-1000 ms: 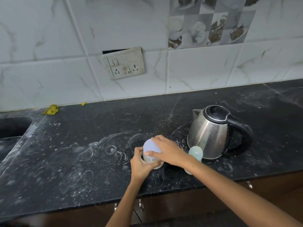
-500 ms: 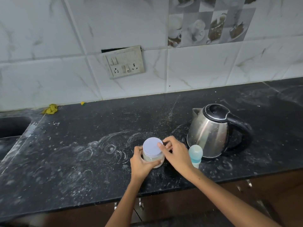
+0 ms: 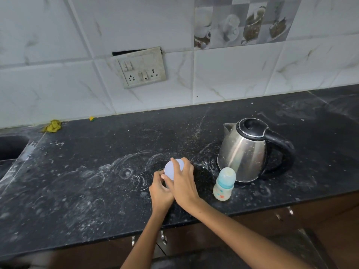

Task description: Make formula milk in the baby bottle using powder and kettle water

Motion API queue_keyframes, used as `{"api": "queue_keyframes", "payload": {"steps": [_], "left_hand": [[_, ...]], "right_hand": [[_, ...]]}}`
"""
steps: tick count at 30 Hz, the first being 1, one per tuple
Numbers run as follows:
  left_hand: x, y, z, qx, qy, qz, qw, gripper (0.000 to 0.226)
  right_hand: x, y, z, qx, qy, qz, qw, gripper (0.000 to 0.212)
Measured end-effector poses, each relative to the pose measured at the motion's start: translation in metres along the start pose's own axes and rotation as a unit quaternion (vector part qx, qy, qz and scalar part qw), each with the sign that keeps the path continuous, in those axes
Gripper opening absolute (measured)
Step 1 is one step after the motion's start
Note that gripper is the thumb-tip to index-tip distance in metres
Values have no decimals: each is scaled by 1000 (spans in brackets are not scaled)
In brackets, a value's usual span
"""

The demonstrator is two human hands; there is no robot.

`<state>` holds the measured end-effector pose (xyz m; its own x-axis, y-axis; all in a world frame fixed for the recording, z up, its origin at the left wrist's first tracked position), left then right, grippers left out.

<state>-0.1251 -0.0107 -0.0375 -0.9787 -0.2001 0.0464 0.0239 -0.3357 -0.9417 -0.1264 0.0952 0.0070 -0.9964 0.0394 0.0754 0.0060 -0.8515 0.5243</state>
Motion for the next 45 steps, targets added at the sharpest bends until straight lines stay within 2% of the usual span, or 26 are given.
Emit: {"api": "queue_keyframes", "payload": {"steps": [2,5,9,12,15,17,19,22,28,37,41,43,45], "left_hand": [[4,-3,2,-2,-10,-3,1000,24],[12,-8,2,-2,-3,7,1000,29],[13,-11,2,10,29,0,1000,70],[15,-16,6,54,35,-29,997,90],[17,-22,8,68,30,-49,996,97],[17,-30,8,59,30,-67,996,94],[18,-36,7,52,31,-82,995,86],[19,-43,7,41,27,-96,994,79],[32,-53,23,35,14,-111,993,73],[49,-41,22,44,103,-91,990,78],[53,-42,22,70,159,-87,981,93],[58,-49,26,90,143,-97,981,100],[58,-73,37,115,81,-135,981,91]], "right_hand": [[3,6,1,-3,-14,-11,1000,65],[13,8,9,-1,-5,-13,1000,67],[12,1,37,3,62,64,996,73],[0,-26,82,-119,18,101,988,67],[-14,-63,110,-196,58,67,977,59],[-22,-81,116,-184,106,22,977,60],[-24,-87,116,-157,114,4,981,55],[-16,-84,119,-110,96,10,989,47],[23,-62,111,-87,86,54,991,56],[51,-60,98,-52,102,86,990,54],[48,-63,98,-58,121,95,986,69],[46,-62,103,-58,106,98,988,73],[45,-56,119,-45,43,89,994,68]]}}
Point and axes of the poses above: each hand's wrist, its own x-axis towards the middle knuckle, its own z-axis out of the back of the hand, y = z × x, the point moved 7 cm from there along x, towards the middle knuckle, and after that the axes turned 4 degrees about -x, right-handed, at the moved point
